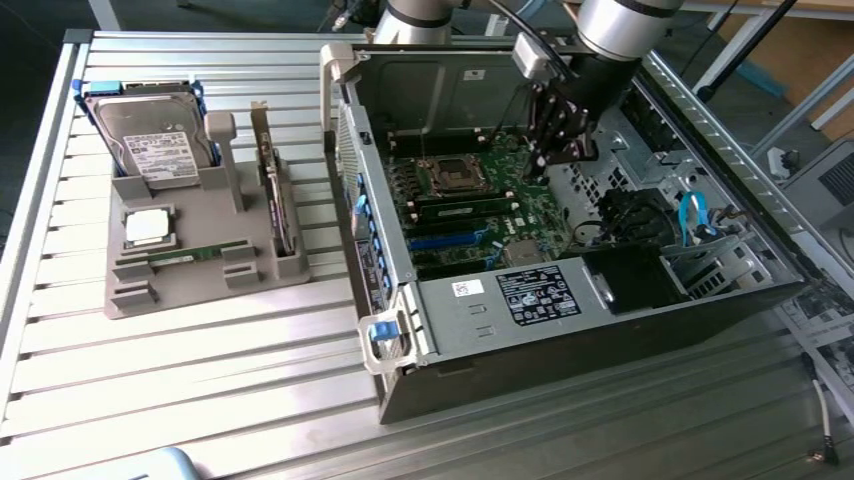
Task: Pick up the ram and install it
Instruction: 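Press down the ram until it locks into place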
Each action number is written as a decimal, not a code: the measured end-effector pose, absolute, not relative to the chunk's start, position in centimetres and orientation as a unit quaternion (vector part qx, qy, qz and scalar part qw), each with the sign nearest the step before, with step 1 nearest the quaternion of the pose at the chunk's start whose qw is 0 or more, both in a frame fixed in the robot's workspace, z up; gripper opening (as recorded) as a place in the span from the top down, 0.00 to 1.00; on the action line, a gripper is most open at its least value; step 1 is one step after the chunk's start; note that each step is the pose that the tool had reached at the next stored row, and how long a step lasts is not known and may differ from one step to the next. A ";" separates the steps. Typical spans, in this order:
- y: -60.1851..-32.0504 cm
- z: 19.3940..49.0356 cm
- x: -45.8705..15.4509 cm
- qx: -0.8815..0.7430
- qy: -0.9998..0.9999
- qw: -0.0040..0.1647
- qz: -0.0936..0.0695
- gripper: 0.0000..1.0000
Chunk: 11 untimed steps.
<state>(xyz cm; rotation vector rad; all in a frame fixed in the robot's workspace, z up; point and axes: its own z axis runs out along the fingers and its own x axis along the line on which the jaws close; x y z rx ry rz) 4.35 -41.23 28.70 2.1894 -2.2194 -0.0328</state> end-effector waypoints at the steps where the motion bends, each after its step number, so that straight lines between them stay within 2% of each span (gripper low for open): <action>1: -41.2 28.5 4.4 0.702 -0.712 0.012 -0.010 0.89; 11: -41.2 26.5 4.4 0.702 -0.712 0.012 -0.010 0.89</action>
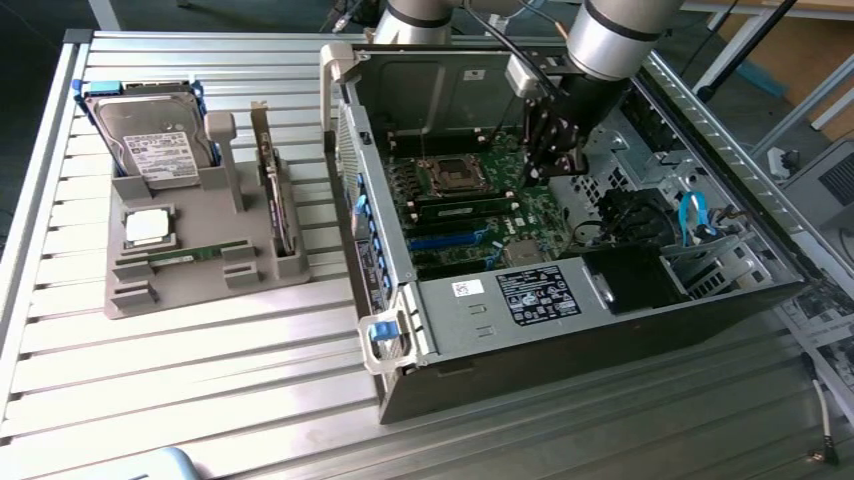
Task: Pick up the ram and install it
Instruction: 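Press down the ram until it locks into place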
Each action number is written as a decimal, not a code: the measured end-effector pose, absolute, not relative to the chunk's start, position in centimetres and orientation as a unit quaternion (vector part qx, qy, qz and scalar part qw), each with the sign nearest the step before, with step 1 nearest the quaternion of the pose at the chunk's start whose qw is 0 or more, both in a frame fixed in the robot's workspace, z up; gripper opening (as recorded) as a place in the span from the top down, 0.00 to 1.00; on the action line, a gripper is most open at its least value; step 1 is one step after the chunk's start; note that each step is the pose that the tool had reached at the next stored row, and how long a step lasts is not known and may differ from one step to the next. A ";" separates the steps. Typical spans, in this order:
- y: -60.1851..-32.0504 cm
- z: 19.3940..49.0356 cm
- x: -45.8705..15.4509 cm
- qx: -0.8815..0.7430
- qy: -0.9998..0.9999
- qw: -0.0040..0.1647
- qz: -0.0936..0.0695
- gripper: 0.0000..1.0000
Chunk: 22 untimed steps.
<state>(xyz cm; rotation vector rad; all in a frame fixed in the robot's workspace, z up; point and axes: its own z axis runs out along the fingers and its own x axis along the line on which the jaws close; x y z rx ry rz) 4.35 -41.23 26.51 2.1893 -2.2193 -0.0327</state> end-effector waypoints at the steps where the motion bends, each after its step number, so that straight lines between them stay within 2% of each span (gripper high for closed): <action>1: -41.2 26.4 4.4 0.702 -0.712 0.012 -0.010 0.89; 22: -41.2 24.3 4.4 0.702 -0.712 0.012 -0.010 0.89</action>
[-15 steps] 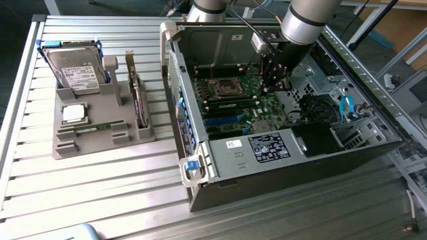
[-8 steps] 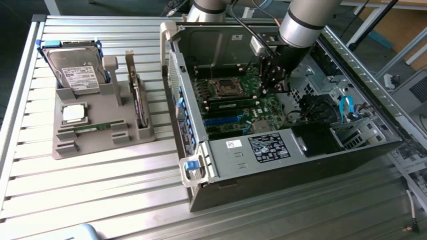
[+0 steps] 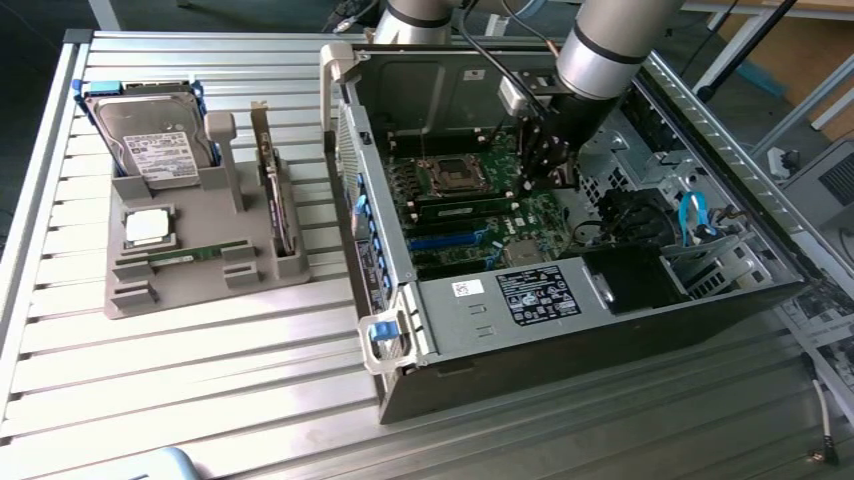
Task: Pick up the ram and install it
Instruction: 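Press down the ram until it locks into place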
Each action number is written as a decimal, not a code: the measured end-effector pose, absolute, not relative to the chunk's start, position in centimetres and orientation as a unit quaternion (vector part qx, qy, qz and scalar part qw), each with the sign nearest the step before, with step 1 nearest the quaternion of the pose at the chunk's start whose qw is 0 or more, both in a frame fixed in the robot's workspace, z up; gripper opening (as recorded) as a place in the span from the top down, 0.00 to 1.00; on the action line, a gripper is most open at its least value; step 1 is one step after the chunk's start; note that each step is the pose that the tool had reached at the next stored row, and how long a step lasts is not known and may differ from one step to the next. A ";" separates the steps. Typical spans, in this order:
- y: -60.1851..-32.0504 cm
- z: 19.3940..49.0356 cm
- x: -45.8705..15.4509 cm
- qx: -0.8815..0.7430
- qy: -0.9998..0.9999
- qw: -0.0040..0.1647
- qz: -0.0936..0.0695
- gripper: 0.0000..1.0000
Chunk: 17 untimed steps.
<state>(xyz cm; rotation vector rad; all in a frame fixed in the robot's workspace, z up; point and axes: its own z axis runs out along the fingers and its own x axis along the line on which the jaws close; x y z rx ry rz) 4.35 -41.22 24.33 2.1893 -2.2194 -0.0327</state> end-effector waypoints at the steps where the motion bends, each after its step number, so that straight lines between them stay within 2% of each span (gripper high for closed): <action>1: -41.2 24.3 4.4 0.702 -0.712 0.012 -0.011 0.89; 17: -40.5 23.4 4.3 0.702 -0.712 0.012 -0.010 0.89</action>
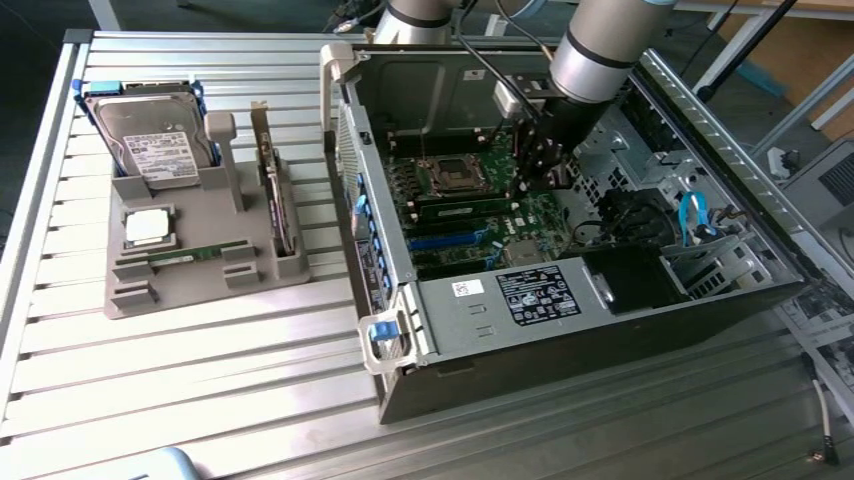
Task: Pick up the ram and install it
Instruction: 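Press down the ram until it locks into place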
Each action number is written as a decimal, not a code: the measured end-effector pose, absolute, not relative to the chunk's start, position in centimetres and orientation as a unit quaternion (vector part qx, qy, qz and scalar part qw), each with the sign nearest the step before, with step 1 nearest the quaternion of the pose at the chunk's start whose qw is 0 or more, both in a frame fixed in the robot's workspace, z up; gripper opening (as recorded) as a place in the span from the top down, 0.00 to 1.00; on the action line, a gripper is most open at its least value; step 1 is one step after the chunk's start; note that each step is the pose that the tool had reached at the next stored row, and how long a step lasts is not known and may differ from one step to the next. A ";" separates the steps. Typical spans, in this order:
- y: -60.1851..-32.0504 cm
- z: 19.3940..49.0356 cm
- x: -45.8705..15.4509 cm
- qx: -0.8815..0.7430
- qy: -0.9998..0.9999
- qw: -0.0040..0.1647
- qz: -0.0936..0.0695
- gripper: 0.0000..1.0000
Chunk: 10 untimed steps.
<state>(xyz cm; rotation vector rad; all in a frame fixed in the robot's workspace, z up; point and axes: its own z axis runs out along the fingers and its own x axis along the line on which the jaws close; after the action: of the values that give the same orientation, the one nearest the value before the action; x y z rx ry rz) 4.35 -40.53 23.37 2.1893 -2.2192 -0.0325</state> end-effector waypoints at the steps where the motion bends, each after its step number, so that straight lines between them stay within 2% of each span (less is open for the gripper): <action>1: -40.5 23.2 4.3 0.702 -0.712 0.012 -0.010 0.89; 10: -40.5 23.1 4.3 0.702 -0.712 0.012 -0.010 0.89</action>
<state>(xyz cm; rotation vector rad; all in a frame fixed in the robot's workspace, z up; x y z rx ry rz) 4.35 -40.53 23.13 2.1893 -2.2193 -0.0327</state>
